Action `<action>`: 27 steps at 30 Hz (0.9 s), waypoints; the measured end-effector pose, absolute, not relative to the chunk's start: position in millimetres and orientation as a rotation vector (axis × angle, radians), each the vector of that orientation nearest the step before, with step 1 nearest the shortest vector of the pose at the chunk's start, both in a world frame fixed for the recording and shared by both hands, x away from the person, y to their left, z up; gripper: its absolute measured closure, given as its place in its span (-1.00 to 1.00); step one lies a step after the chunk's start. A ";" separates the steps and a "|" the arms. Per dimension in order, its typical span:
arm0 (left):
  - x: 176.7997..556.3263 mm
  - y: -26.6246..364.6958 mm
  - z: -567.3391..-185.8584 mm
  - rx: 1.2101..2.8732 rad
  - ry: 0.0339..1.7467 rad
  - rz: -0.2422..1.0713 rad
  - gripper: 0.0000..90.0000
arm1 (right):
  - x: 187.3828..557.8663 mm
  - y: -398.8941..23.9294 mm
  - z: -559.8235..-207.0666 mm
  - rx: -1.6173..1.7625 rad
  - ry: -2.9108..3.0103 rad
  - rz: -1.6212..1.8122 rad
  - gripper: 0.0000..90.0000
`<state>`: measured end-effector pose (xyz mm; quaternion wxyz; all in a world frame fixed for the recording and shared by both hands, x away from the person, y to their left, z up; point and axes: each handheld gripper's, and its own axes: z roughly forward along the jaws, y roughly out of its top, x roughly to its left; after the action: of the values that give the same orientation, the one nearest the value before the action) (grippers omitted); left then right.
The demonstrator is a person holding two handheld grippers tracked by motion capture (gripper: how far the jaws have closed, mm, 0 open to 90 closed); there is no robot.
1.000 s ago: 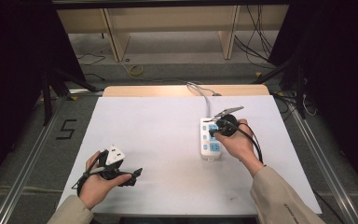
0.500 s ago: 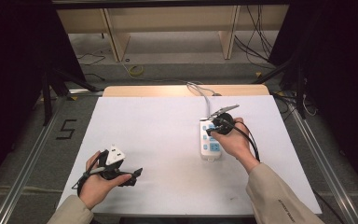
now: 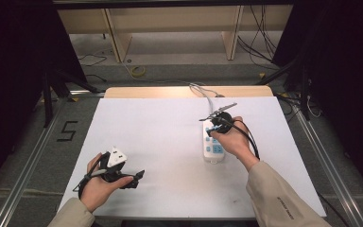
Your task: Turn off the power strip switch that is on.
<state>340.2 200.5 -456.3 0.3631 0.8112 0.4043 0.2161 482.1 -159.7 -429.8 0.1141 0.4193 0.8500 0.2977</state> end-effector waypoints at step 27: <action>340.3 199.9 -456.6 2.089 1.038 0.551 -0.93 | 497.3 -150.7 -431.7 1.307 2.566 0.772 1.00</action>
<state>340.3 199.9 -456.6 0.3641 0.8117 0.4033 0.2141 497.3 -150.7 -431.7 0.0799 0.4370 0.8580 0.2580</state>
